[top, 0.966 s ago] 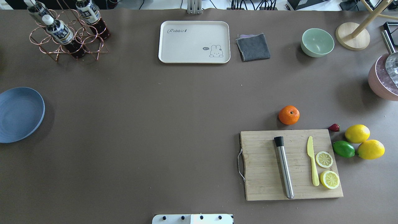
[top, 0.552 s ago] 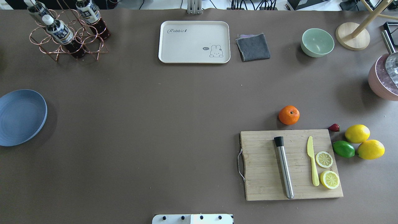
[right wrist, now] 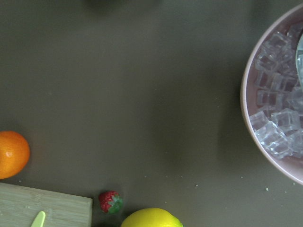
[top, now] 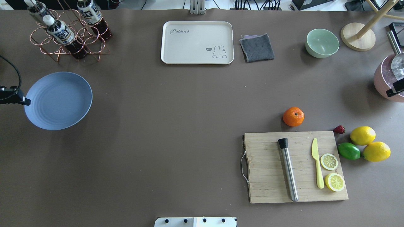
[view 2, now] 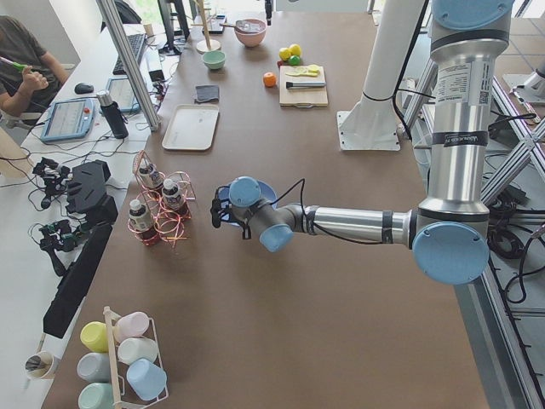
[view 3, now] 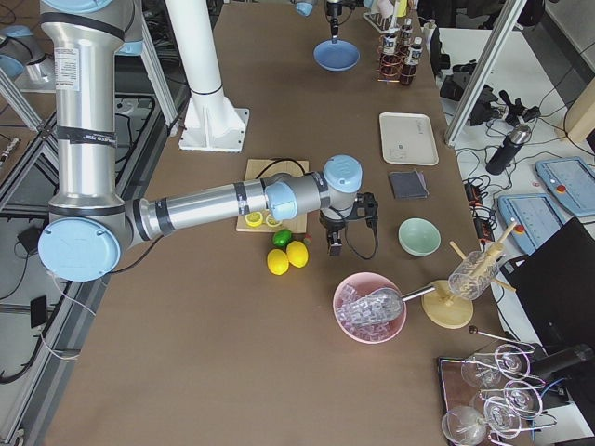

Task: Pick orange to plate
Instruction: 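Push the blue plate inward with the left gripper while the right approaches the orange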

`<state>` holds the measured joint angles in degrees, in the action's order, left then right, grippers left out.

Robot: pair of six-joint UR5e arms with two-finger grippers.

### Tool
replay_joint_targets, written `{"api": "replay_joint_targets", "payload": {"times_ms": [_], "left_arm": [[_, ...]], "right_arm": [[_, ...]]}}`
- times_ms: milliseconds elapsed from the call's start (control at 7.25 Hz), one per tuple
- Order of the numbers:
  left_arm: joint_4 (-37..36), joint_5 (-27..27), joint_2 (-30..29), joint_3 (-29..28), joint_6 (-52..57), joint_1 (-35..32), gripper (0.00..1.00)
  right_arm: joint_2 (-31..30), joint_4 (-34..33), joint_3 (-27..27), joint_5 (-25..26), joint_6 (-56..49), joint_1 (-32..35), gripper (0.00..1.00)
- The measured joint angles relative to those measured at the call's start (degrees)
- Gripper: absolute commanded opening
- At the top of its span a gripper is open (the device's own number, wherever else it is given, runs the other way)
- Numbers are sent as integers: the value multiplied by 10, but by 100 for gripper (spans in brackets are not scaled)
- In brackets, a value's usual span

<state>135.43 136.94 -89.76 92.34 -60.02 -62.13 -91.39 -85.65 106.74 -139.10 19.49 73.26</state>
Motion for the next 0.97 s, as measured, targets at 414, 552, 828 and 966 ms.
{"api": "replay_joint_targets", "payload": {"times_ms": [414, 552, 828, 966], "left_arm": [[-1, -114, -30, 114, -219, 157, 0], [-7, -172, -63, 123, -278, 224, 0], [-55, -274, -131, 125, -332, 320, 0], [-79, -309, -156, 123, -339, 350, 0]], "right_arm": [[48, 76, 14, 36, 198, -114, 100], [60, 107, 13, 70, 263, -160, 100], [80, 127, 8, 135, 329, -235, 100], [83, 129, 4, 150, 337, -255, 100]]}}
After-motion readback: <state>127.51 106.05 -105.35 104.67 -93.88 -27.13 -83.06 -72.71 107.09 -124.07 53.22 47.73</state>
